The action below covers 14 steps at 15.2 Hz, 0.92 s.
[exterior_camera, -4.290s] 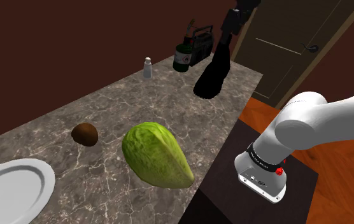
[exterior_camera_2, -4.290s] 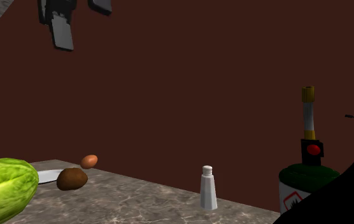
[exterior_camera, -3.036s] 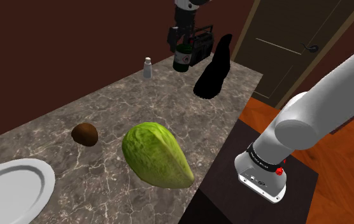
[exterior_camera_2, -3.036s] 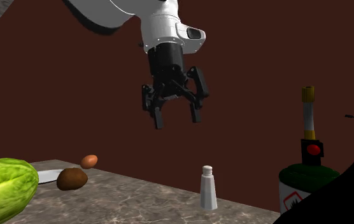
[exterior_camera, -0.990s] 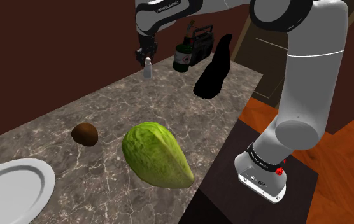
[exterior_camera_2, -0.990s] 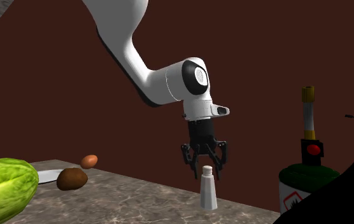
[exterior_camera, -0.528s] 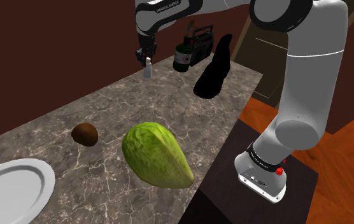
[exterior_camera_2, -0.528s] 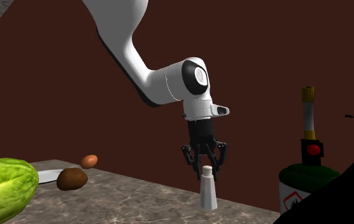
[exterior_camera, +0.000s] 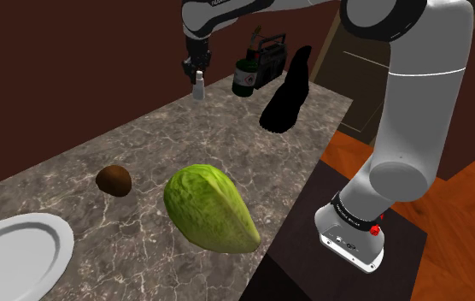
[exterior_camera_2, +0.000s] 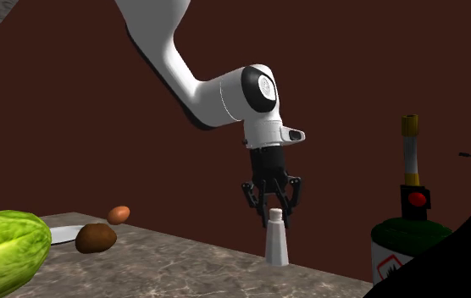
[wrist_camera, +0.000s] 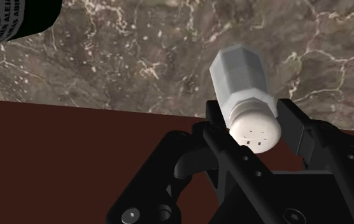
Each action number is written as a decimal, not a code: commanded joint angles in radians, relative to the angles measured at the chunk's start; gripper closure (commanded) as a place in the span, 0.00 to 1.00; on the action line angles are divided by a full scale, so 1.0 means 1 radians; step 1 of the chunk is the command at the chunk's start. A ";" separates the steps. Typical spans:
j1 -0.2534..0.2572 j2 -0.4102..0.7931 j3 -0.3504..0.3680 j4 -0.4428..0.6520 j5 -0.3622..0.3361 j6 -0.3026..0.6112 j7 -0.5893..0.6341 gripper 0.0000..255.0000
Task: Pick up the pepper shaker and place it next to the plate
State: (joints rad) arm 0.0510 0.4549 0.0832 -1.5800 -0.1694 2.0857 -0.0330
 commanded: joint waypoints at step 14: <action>0.002 -0.042 0.005 0.138 0.014 -0.179 -0.024 1.00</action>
State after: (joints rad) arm 0.0536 0.4125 0.0885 -1.4544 -0.1562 1.9192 -0.0542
